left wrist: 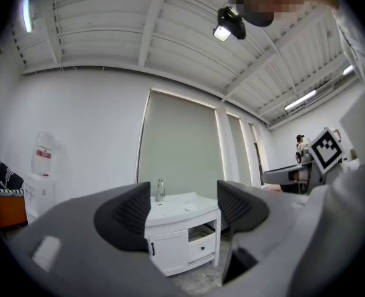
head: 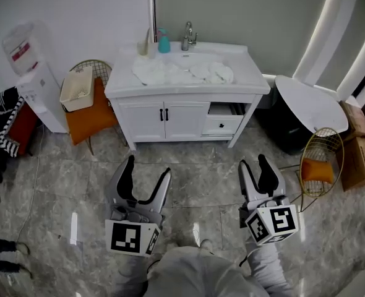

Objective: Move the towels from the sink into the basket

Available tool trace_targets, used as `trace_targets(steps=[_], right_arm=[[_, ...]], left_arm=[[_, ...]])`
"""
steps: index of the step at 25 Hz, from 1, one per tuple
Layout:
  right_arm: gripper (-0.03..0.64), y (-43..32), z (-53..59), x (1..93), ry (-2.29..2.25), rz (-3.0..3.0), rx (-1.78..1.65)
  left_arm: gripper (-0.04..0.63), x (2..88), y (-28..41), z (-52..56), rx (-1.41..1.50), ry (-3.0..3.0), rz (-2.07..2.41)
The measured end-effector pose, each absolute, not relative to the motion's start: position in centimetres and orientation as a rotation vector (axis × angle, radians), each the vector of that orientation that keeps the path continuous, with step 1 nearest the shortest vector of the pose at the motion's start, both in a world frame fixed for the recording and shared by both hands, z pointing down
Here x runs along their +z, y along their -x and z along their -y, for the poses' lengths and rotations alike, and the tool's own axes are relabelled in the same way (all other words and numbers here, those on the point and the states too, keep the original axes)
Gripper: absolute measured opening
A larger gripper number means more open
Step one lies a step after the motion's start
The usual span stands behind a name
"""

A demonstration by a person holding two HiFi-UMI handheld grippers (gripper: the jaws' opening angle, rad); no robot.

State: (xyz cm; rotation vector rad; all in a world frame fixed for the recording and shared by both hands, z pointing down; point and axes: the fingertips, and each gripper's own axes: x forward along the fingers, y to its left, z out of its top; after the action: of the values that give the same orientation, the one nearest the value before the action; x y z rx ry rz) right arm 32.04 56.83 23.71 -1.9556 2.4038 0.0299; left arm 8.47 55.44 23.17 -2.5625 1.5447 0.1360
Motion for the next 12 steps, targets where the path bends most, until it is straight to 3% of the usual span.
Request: trace_targets(steps=[12], right_arm=[[0.192, -31.5, -51.1, 23.3, 2.018, -2.301, 0.09]], left_arm=[[0.367, 23.3, -7.2, -48.7, 0.146, 2.572, -1.532]])
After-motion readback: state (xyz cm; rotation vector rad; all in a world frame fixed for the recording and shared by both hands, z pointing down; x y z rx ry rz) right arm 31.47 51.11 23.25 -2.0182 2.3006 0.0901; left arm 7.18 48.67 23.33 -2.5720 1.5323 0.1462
